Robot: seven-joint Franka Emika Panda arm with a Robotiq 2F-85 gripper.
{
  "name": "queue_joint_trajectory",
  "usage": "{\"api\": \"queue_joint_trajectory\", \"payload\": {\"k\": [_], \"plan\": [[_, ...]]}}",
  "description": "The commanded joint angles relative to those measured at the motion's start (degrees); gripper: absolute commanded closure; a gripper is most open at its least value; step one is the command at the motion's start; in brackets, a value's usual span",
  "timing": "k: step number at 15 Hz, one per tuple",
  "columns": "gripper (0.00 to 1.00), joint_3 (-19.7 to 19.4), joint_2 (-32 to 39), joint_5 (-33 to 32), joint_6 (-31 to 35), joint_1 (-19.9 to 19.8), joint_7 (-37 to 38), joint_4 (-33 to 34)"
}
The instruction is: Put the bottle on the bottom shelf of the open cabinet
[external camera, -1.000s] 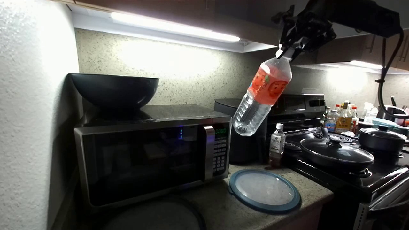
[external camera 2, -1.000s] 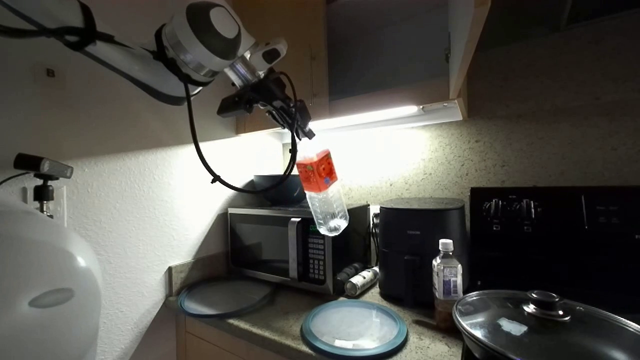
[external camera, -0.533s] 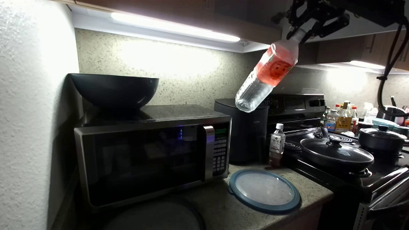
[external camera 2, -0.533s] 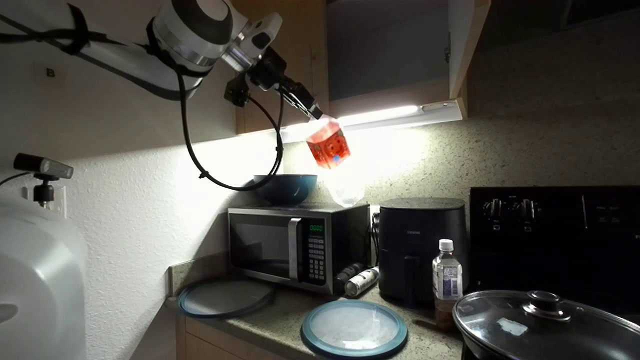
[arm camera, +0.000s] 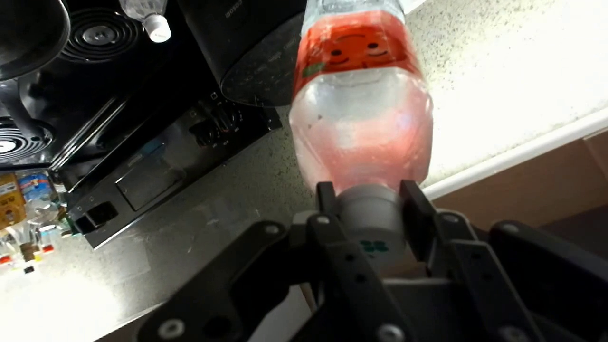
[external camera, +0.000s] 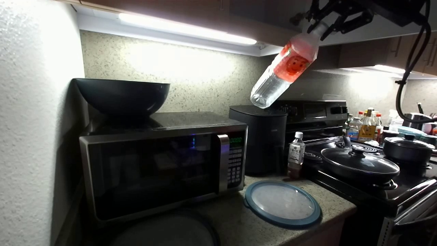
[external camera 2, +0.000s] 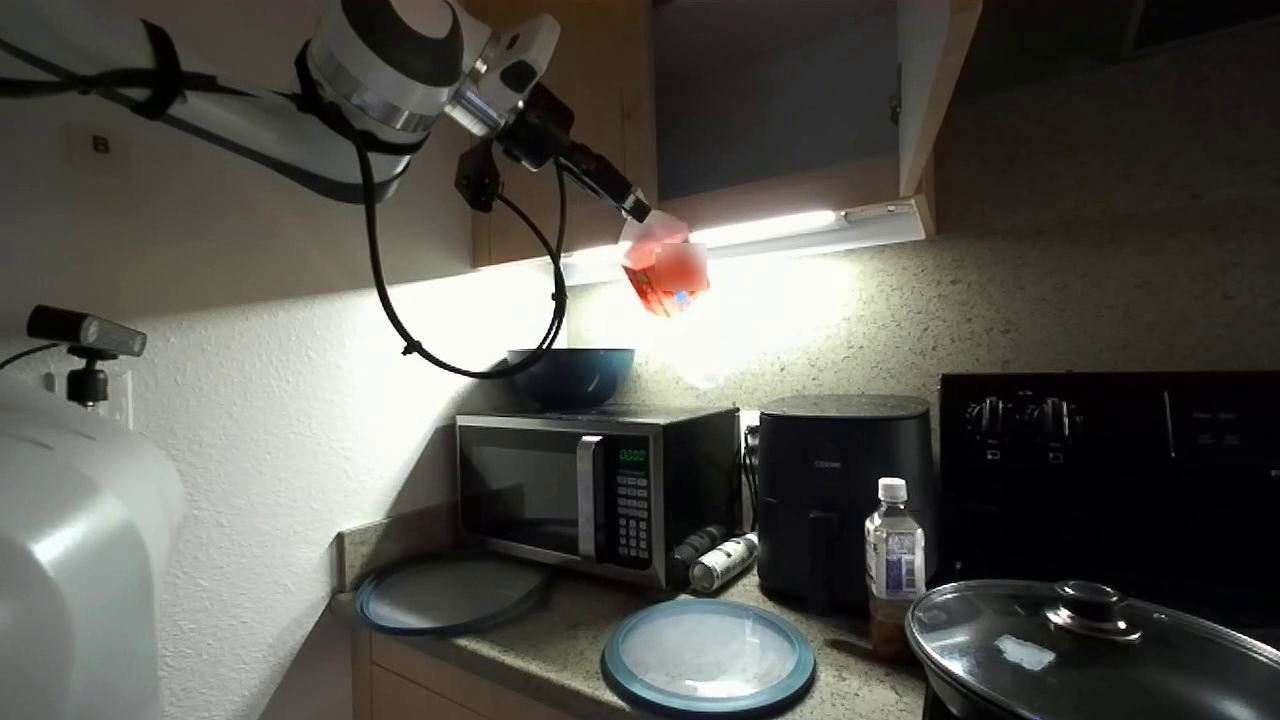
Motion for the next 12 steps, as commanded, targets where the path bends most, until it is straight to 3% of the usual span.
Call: {"api": "queue_joint_trajectory", "payload": {"k": [1,8,10,11,12], "plan": [[0.88,0.46,-4.88,0.56,3.38,-4.57,5.49,-0.81],[0.88,-2.7,-13.14,2.52,8.18,-10.97,11.96,-1.4],[0.88,-3.35,-13.33,3.32,9.93,-10.94,11.09,-1.72],[0.88,-3.59,-12.43,2.86,7.56,-8.35,7.55,-1.64],[0.63,-2.96,-12.76,3.19,7.02,-10.66,8.88,-0.3]]}}
